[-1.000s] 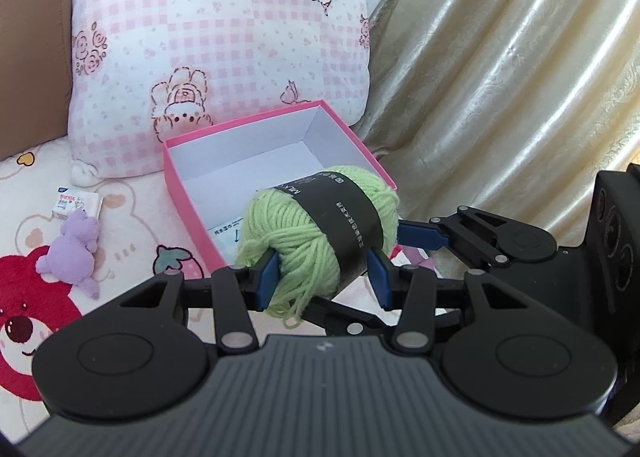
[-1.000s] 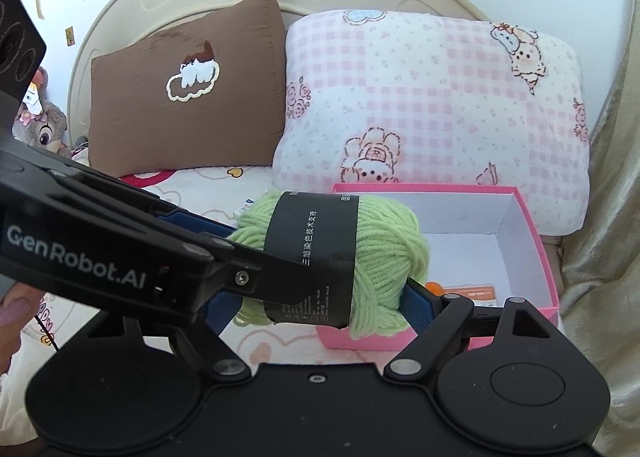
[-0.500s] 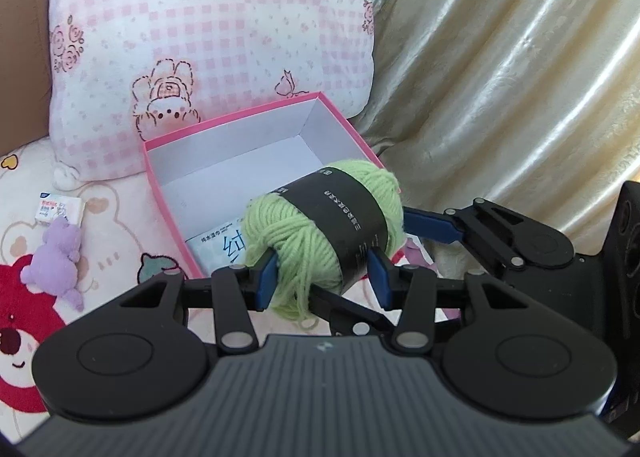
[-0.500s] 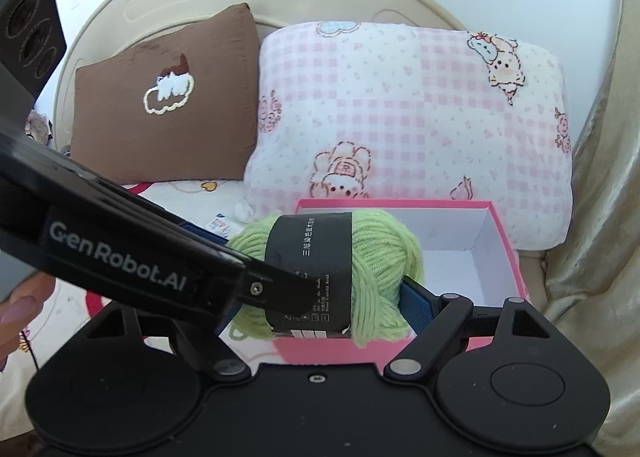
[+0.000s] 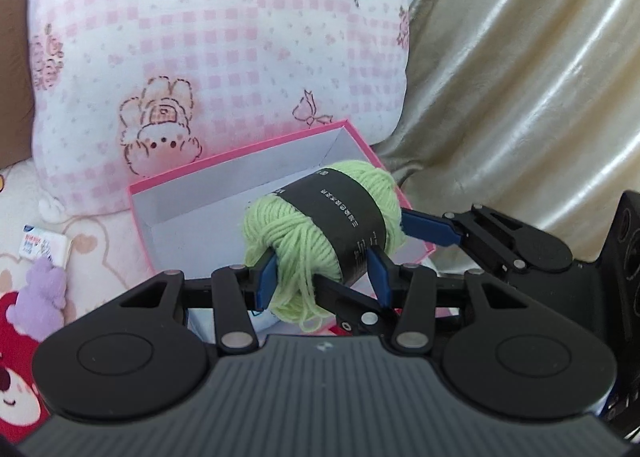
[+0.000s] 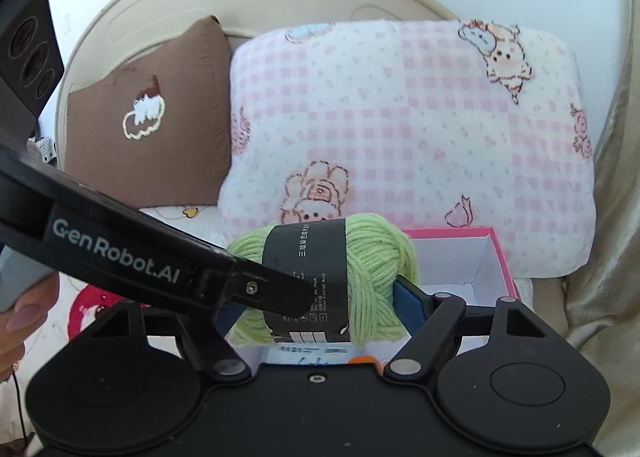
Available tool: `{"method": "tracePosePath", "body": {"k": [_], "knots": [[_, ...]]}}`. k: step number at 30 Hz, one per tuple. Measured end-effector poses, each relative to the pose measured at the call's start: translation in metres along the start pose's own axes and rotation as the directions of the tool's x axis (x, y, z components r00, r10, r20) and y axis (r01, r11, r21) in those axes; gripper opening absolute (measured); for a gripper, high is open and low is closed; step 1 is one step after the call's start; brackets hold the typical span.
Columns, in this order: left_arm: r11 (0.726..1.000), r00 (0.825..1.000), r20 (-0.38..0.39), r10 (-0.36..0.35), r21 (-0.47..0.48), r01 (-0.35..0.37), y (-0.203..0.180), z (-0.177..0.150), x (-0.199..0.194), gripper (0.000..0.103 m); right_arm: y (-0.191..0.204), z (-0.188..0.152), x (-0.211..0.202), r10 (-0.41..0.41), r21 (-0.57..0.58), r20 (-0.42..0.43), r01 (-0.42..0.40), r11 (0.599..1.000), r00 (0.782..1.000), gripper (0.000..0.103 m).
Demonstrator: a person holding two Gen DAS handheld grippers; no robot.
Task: Organize objects
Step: 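Lower the yarn ball into the pink box and open the left gripper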
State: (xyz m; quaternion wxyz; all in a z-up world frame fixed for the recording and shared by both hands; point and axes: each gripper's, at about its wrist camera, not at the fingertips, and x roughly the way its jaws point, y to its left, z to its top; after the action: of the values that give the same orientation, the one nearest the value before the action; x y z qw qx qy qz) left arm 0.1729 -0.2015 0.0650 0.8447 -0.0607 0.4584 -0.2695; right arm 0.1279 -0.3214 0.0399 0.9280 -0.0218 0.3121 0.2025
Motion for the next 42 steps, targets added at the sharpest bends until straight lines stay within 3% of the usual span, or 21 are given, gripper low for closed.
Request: {"method": "tracePosePath", "body": {"k": [6, 10, 18, 28, 34, 42], "knots": [[0.997, 0.998, -0.05, -0.034, -0.074, 0.03, 0.01, 0.004, 0.039, 0.045, -0.017, -0.002, 0.018, -0.021, 0.01, -0.054, 0.021, 1.0, 0.998, 0.081], [0.996, 0.998, -0.047, -0.03, -0.081, 0.026, 0.009, 0.003, 0.059, 0.044, -0.025, -0.007, 0.029, -0.047, -0.015, -0.062, 0.046, 0.999, 0.997, 0.081], [0.991, 0.998, -0.032, -0.047, -0.125, 0.043, 0.017, 0.009, 0.097, 0.044, -0.063, -0.01, 0.06, -0.021, 0.059, -0.129, 0.029, 0.998, 0.991, 0.081], [0.985, 0.996, -0.062, -0.061, -0.165, 0.05, 0.038, 0.014, 0.143, 0.044, -0.068, -0.013, 0.102, -0.086, 0.021, -0.19, 0.092, 0.996, 0.978, 0.081], [0.983, 0.996, -0.044, -0.08, -0.167, 0.072, 0.041, 0.008, 0.157, 0.044, -0.072, -0.017, 0.115, -0.129, -0.008, -0.214, 0.13, 0.992, 0.968, 0.078], [0.984, 0.996, -0.06, -0.062, -0.17, 0.051, 0.041, 0.006, 0.169, 0.042, -0.078, -0.023, 0.117, -0.097, 0.029, -0.218, 0.106, 0.994, 0.971, 0.078]]}}
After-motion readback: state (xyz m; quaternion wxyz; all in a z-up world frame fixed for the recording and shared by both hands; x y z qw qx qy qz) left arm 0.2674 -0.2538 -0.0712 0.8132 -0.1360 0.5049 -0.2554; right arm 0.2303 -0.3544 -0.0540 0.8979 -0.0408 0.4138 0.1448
